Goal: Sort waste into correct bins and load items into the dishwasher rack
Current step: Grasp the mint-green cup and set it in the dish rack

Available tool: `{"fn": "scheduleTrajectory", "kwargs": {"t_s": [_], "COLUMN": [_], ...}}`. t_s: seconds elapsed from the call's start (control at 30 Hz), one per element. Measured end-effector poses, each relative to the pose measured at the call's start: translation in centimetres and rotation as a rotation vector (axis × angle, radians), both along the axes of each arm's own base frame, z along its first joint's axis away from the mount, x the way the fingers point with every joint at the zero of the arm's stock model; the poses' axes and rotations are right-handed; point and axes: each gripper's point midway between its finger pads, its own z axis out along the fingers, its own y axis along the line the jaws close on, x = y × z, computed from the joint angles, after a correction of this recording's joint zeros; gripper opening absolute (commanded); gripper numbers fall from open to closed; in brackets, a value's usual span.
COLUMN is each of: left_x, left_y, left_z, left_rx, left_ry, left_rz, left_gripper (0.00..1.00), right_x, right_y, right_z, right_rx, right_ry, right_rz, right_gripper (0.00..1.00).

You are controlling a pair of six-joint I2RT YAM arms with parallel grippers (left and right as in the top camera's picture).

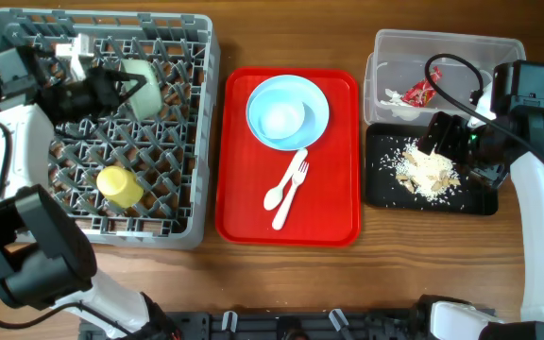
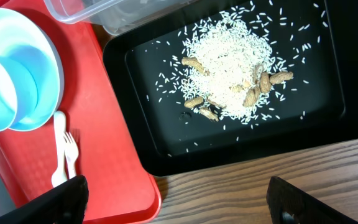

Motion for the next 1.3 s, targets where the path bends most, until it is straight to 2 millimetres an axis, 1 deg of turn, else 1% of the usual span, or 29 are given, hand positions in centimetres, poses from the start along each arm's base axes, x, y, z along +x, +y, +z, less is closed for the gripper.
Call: {"fn": "scheduleTrajectory", "kwargs": {"t_s": [0.1, 0.2, 0.43, 0.63, 0.73, 0.83, 0.93, 1.03, 1.23, 1.27, 1.3], "left_x": [-0.1, -0.2, -0.2, 0.0, -0.1, 0.0, 0.2, 0.2, -0.1, -0.3, -0.5], "left_y": [0.7, 1.0, 1.0, 0.7, 0.5, 0.5, 0.5, 0.5, 1.7, 2.1, 2.6], "left_z": [0.0, 0.0, 0.0, 0.9, 1.0, 0.4, -0.6, -0.6, -0.7, -0.8, -1.0], "left_rx": [-0.001, -0.007, -0.007, -0.037, -0.049, -0.064, -0.091, -0.100, -0.112, -0.119, -0.124], "left_ry": [0.002, 0.010, 0.010, -0.036, -0.038, -0.026, -0.005, -0.012, 0.011, 0.024, 0.041], "left_rz": [0.017, 0.023, 0.023, -0.001, -0.008, -0.012, -0.020, -0.025, 0.005, 0.018, 0.034], "left_gripper": [0.04, 0.04, 0.04, 0.04, 0.04, 0.04, 0.04, 0.04, 0.08, 0.11, 0.22], "right_x": [0.0, 0.0, 0.0, 0.0, 0.0, 0.0, -0.1, -0.1, -0.1, -0.1, -0.1], "right_y": [0.0, 0.0, 0.0, 0.0, 0.0, 0.0, 0.0, 0.0, 0.0, 0.0, 0.0], "right_z": [0.0, 0.0, 0.0, 0.0, 0.0, 0.0, 0.0, 0.0, 0.0, 0.0, 0.0], "right_rx": [0.000, 0.000, 0.000, 0.000, 0.000, 0.001, 0.001, 0.001, 0.000, 0.001, 0.001], "right_ry": [0.000, 0.000, 0.000, 0.000, 0.000, 0.001, 0.003, 0.003, 0.003, 0.003, 0.003], "right_rz": [0.000, 0.000, 0.000, 0.000, 0.000, 0.000, 0.000, 0.000, 0.000, 0.000, 0.000], "right_gripper": [0.92, 0.93, 0.92, 0.92, 0.92, 0.92, 0.92, 0.92, 0.92, 0.92, 0.92]}}
